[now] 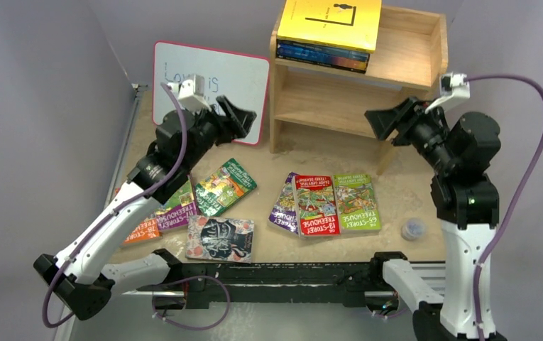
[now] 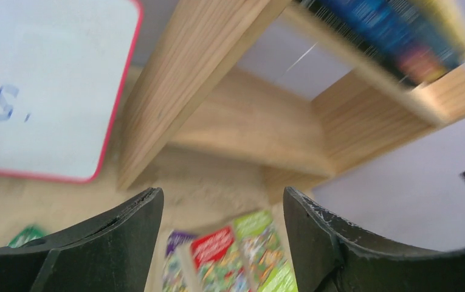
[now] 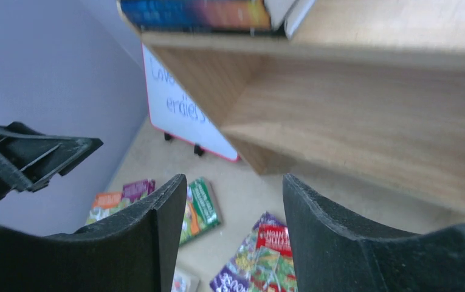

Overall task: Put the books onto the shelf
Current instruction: Adjust the book on the shelf.

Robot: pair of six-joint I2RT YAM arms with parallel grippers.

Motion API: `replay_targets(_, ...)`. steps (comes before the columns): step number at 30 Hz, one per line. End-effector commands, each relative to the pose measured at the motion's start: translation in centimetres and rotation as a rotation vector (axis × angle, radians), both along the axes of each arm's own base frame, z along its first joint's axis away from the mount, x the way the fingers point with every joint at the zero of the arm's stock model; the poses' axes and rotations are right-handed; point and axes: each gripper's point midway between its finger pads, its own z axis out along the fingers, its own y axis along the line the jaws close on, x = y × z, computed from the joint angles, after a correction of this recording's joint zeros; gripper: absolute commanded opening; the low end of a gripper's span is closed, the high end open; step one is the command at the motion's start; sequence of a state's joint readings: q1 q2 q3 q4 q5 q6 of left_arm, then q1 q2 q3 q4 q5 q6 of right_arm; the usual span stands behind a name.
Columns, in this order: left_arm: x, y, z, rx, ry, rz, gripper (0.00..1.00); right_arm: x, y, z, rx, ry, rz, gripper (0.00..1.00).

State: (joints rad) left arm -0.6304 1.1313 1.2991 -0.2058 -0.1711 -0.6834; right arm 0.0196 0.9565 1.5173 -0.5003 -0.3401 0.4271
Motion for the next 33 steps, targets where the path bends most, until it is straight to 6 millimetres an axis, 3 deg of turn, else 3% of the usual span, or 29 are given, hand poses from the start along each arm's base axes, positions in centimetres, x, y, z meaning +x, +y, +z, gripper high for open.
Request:
replay_targets(1,-2.7,1.1,-10.0,0.157,0.211,-0.040,0.72,-2.3,1.1,-5.3,-0.060,0.107,0.099,0.62)
replay_targets(7,-4.5,4.3,-19.0,0.275,0.410,0.064,0.72,-3.7,2.0,-12.7,0.003,0.243,0.136,0.64)
replay_targets(10,-4.6,4.4,-22.2,0.299,0.492,0.081,0.72,-3.4,2.1,-17.2,0.028,0.342,0.127,0.65)
replay_targets(14,-4.5,0.1,-23.9,0.188,0.513,-0.081,0.72,-2.8,1.5,-21.9,0.036,0.427,0.059,0.68)
replay_targets(18,-4.1,-4.0,-24.2,0.029,0.502,-0.223,0.72,-2.0,0.8,-25.2,0.020,0.482,-0.042,0.69)
replay_targets(22,-3.7,-7.2,-25.7,-0.042,0.534,-0.276,0.71,-1.3,1.1,-29.6,-0.036,0.562,-0.114,0.70)
replay_targets(27,-4.6,-10.9,-27.6,-0.076,0.559,-0.320,0.71,-1.5,2.4,-35.3,-0.106,0.721,-0.112,0.73)
replay_targets(33,-5.8,-14.8,-30.7,-0.097,0.630,-0.384,0.73,-1.8,2.9,-38.9,-0.137,0.790,-0.103,0.75)
